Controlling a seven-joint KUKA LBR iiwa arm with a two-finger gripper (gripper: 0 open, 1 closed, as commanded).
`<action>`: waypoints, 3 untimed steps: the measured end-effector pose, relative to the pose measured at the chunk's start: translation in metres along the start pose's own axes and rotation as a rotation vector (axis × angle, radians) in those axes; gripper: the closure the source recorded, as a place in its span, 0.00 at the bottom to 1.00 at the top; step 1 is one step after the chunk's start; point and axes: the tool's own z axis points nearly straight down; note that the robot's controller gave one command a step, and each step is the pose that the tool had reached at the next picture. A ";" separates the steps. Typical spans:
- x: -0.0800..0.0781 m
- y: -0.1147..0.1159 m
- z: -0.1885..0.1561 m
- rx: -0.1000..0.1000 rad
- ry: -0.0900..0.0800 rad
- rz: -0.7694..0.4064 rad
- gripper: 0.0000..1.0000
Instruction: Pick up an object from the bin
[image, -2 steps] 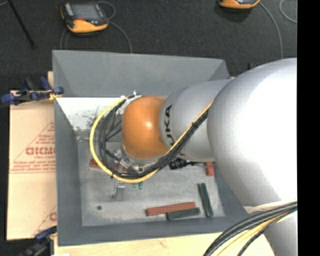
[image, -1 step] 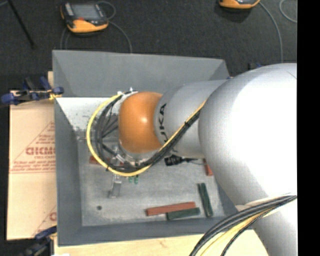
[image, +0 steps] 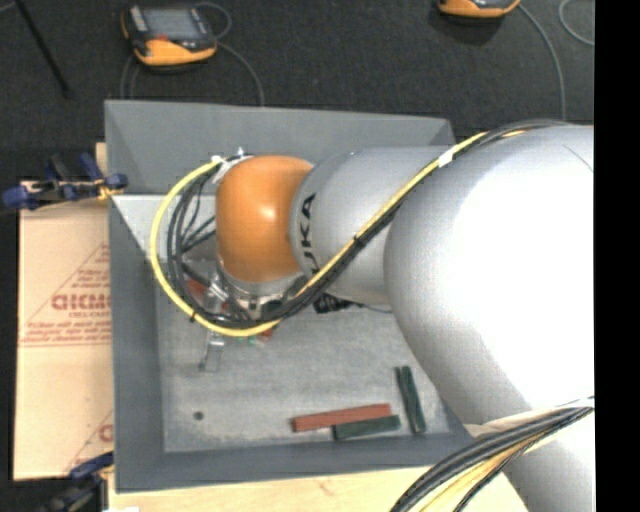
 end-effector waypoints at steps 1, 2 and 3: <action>-0.016 0.019 -0.023 -0.004 0.001 0.060 0.00; -0.033 -0.026 -0.002 -0.004 -0.006 0.047 0.00; -0.032 -0.080 0.027 -0.001 -0.001 -0.102 1.00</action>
Offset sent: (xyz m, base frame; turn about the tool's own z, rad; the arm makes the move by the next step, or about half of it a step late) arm 0.0318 -0.0758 -0.0281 0.0153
